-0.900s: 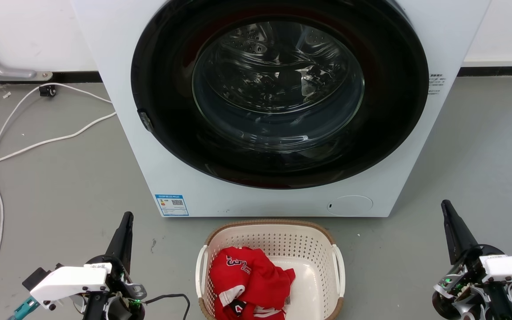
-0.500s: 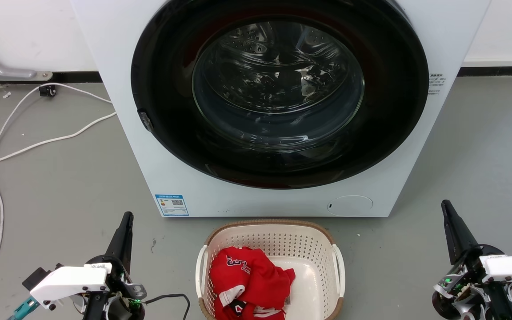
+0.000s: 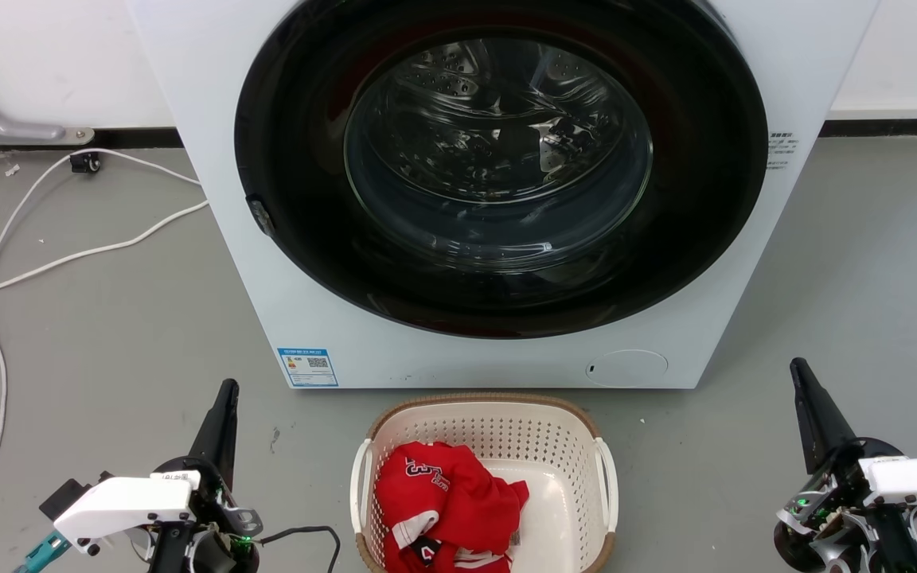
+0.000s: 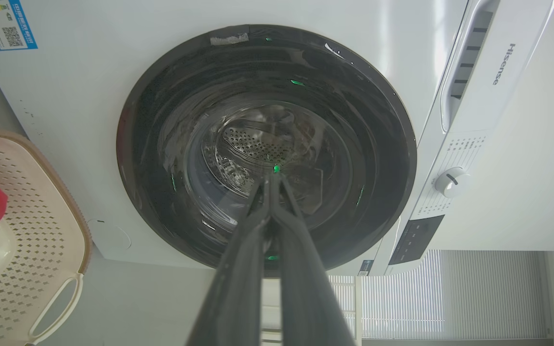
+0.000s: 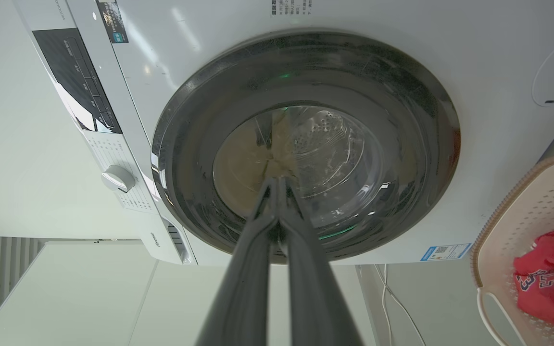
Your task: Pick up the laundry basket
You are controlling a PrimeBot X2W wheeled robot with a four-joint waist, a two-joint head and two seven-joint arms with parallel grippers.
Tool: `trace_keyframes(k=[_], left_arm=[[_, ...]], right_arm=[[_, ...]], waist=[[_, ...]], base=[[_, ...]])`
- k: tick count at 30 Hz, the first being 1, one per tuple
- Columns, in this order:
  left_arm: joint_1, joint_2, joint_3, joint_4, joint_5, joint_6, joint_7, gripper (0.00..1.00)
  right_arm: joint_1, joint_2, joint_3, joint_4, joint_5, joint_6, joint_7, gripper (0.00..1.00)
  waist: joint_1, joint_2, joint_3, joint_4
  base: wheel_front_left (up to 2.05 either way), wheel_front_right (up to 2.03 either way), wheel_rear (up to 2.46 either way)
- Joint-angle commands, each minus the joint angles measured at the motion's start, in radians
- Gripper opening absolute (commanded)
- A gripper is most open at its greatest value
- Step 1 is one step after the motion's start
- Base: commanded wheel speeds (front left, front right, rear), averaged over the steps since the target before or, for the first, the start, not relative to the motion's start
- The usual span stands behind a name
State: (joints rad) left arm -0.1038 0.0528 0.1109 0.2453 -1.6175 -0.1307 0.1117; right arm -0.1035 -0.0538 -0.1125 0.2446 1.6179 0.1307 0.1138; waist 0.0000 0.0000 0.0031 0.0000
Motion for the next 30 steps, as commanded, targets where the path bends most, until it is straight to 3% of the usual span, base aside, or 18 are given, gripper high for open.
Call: trace_keyframes(k=[1,18,30], left_arm=[[0.000,0.000,0.000,0.000,0.000,0.000,0.000,1.00],[0.051,-0.004,-0.021,-0.007,0.044,0.000,-0.064,1.00],[0.063,-0.003,0.045,-0.028,0.149,0.000,-0.116,1.00]], right_arm=[[0.000,0.000,0.000,0.000,0.000,0.000,0.000,1.00],[0.044,0.003,0.028,0.009,-0.052,0.000,-0.064,1.00],[0.039,0.003,0.006,0.000,-0.240,0.000,-0.117,1.00]], waist=[[0.0000,0.0000,0.000,0.000],[0.0000,0.0000,0.000,0.000],[0.0000,0.0000,-0.001,0.001]], base=[[0.00,0.00,0.00],[0.00,0.00,0.00],[0.00,0.00,0.00]])
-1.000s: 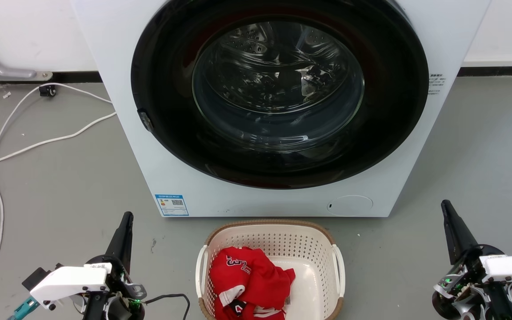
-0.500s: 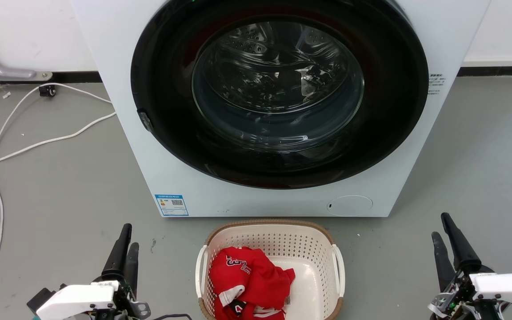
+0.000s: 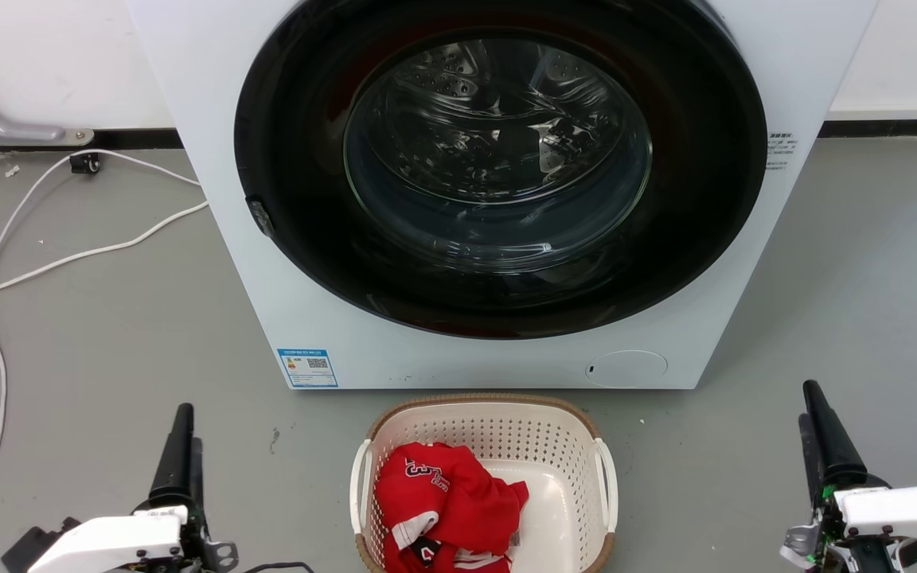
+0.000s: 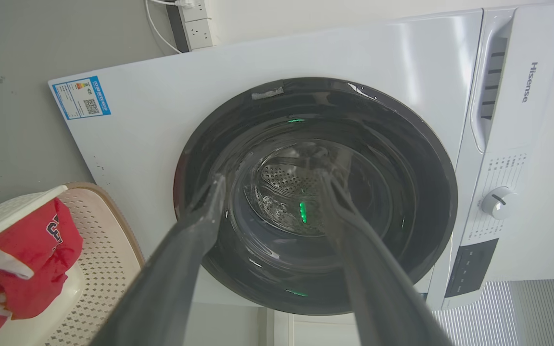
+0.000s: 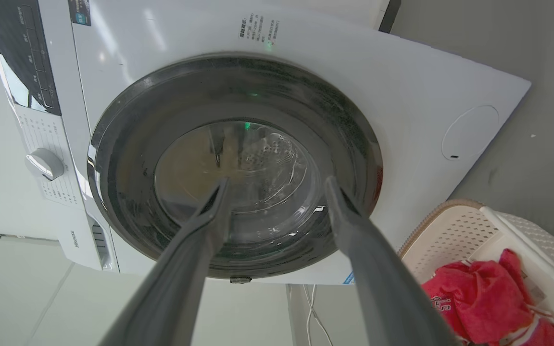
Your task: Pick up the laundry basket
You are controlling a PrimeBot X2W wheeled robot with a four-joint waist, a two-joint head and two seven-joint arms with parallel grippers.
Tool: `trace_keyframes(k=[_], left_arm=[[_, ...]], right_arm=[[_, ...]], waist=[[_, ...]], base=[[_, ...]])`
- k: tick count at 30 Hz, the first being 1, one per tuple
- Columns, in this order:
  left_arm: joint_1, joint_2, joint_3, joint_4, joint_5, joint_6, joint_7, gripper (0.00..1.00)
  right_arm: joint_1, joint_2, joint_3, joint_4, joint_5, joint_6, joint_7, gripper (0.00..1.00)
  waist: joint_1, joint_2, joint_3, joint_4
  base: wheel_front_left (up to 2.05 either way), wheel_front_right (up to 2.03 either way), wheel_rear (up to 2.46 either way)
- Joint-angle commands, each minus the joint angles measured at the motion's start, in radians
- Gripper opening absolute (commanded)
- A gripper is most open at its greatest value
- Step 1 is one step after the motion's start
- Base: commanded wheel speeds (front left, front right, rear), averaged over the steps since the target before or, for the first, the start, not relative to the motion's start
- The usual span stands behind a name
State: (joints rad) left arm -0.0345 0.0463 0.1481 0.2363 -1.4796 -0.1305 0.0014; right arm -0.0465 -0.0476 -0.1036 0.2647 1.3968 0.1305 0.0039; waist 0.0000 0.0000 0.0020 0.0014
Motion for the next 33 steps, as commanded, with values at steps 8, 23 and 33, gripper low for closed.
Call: trace_keyframes(k=[8,23,33], left_arm=[[-0.006,0.003,0.053,-0.052,0.154,0.000,-0.037,1.00],[0.029,0.004,-0.028,-0.242,0.552,0.022,-0.089,1.00],[0.065,0.004,-0.090,-0.244,0.698,0.027,-0.120,1.00]], right_arm=[[-0.018,-0.003,-0.010,-0.099,-0.251,0.000,-0.038,1.00],[0.006,-0.004,0.046,-0.221,-0.713,0.000,-0.090,1.00],[0.021,-0.004,0.073,-0.235,-0.878,0.000,-0.122,1.00]], waist=[[0.0000,0.0000,0.001,0.001],[0.0000,0.0000,0.006,0.002],[0.0000,0.0000,0.004,0.000]], base=[[0.00,0.00,0.00],[0.00,0.00,0.00],[0.00,0.00,0.00]])
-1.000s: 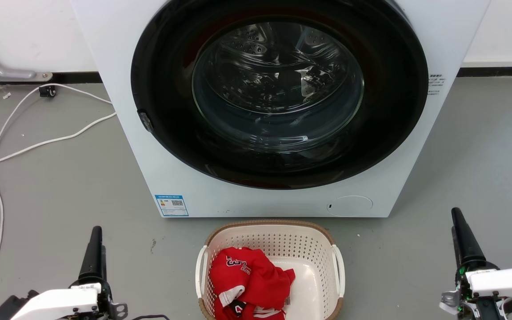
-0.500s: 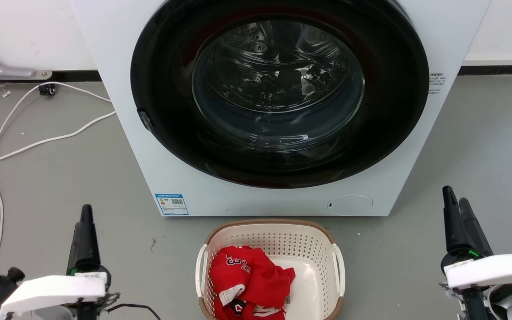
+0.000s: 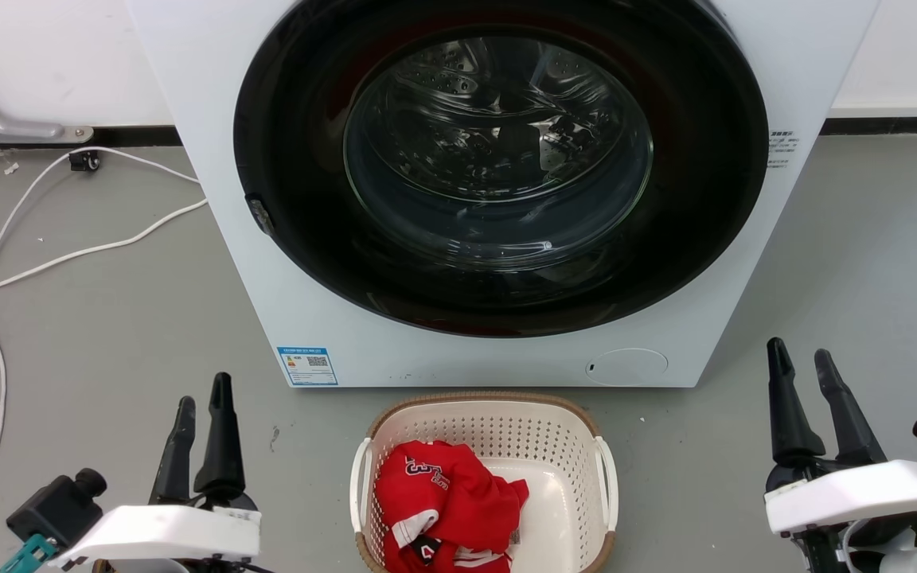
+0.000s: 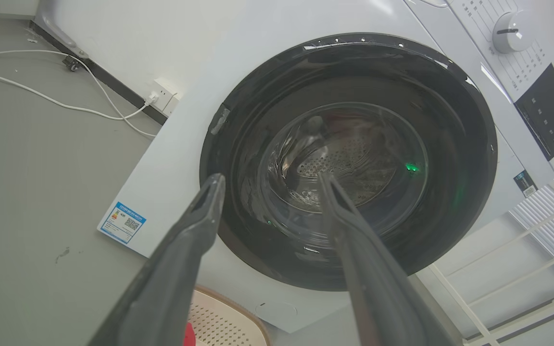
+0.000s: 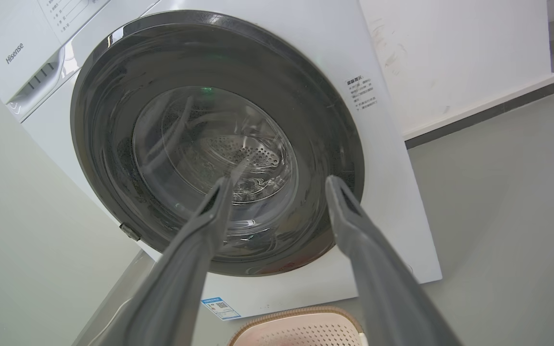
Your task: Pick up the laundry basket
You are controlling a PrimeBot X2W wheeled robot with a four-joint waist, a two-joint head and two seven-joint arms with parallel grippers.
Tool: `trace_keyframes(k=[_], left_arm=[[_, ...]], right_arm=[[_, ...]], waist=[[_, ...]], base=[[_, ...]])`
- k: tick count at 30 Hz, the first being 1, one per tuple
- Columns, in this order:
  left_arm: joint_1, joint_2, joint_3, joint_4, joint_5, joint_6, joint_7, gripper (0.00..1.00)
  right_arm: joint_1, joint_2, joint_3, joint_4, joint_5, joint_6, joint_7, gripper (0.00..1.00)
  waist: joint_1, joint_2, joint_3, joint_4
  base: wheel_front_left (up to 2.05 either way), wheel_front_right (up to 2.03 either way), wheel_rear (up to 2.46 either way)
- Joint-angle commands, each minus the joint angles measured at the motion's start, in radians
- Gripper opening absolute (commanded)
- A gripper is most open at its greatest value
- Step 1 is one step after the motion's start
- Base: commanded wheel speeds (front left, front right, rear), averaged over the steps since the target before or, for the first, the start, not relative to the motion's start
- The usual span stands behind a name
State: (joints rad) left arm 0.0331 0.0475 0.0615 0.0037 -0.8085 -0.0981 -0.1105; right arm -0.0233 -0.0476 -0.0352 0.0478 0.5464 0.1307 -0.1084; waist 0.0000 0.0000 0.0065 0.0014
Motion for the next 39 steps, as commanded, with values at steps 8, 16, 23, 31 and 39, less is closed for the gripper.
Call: trace_keyframes(k=[8,16,23,31,39], left_arm=[[0.014,0.003,-0.050,-0.058,0.286,-0.017,-0.036,1.00],[0.030,0.025,-0.106,-0.072,0.413,0.010,-0.056,1.00],[0.032,0.047,-0.148,-0.071,0.472,0.039,-0.071,1.00],[0.041,0.055,-0.175,-0.048,0.528,0.040,-0.090,1.00],[0.049,0.070,-0.209,-0.031,0.611,0.061,-0.106,1.00]], right_arm=[[0.014,-0.004,0.015,-0.006,-0.138,0.000,-0.037,1.00],[0.020,-0.004,0.021,0.004,-0.228,0.000,-0.058,1.00],[0.026,-0.004,0.021,0.019,-0.288,0.000,-0.072,1.00],[0.032,-0.004,0.023,0.041,-0.360,0.000,-0.091,1.00],[0.035,-0.004,0.022,0.052,-0.432,0.000,-0.107,1.00]], waist=[[0.0000,0.0000,0.000,-0.002],[0.0000,0.0000,0.000,-0.005],[0.0000,0.0000,0.002,-0.005],[0.0000,0.0000,0.003,-0.007],[0.0000,0.0000,0.004,-0.009]], base=[[0.00,0.00,0.00],[0.00,0.00,0.00],[0.00,0.00,0.00],[0.00,0.00,0.00],[0.00,0.00,0.00]])
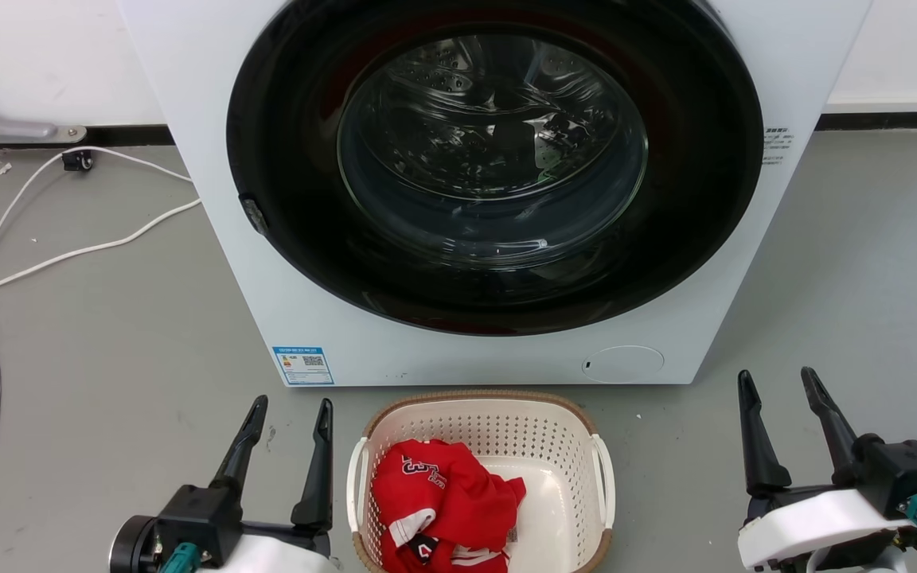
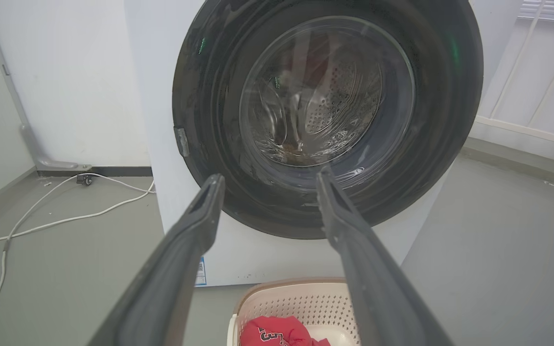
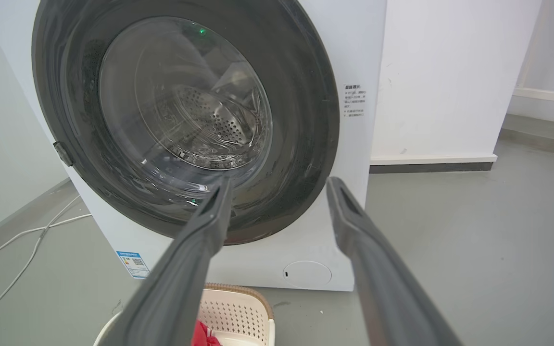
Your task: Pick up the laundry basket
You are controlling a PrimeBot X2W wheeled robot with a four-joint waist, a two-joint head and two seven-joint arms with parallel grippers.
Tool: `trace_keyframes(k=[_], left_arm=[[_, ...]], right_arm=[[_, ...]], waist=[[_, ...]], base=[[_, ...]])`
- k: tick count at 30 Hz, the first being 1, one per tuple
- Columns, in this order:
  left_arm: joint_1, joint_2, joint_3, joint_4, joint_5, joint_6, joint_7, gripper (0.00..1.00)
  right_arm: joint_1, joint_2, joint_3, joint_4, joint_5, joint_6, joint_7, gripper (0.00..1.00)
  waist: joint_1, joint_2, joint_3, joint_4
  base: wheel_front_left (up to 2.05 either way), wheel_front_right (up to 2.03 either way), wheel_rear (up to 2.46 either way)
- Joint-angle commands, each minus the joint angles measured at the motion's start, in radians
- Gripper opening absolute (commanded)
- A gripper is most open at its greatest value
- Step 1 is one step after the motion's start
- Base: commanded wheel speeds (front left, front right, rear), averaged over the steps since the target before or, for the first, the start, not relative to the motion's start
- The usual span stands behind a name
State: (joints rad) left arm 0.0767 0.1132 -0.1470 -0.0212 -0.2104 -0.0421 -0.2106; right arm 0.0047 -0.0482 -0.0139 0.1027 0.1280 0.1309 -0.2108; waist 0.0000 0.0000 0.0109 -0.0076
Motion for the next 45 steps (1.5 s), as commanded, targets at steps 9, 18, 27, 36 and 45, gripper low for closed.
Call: trace_keyframes(k=[9,18,27,36,45], left_arm=[[0.017,0.007,-0.017,0.000,0.064,0.022,-0.024,1.00],[0.030,-0.023,0.028,0.025,0.087,-0.004,-0.041,1.00],[0.041,-0.049,0.069,0.022,0.140,-0.037,-0.056,1.00],[0.035,-0.058,0.081,0.033,0.157,-0.053,-0.056,1.00],[0.034,-0.061,0.086,0.037,0.163,-0.059,-0.056,1.00]], right_arm=[[0.003,-0.003,0.005,-0.005,-0.078,0.000,-0.023,1.00],[0.015,-0.003,0.005,-0.005,-0.092,0.000,-0.039,1.00],[0.011,-0.003,0.006,0.012,-0.073,0.000,-0.056,1.00],[-0.002,-0.003,0.011,0.017,-0.080,0.000,-0.055,1.00],[-0.004,-0.003,0.007,0.021,-0.069,0.000,-0.055,1.00]], waist=[[0.0000,0.0000,0.002,0.000],[0.0000,0.0000,0.001,0.001],[0.0000,0.0000,0.001,0.002],[0.0000,0.0000,0.007,0.001],[0.0000,0.0000,0.010,0.000]], base=[[0.00,0.00,0.00],[0.00,0.00,0.00],[0.00,0.00,0.00],[0.00,0.00,0.00],[0.00,0.00,0.00]])
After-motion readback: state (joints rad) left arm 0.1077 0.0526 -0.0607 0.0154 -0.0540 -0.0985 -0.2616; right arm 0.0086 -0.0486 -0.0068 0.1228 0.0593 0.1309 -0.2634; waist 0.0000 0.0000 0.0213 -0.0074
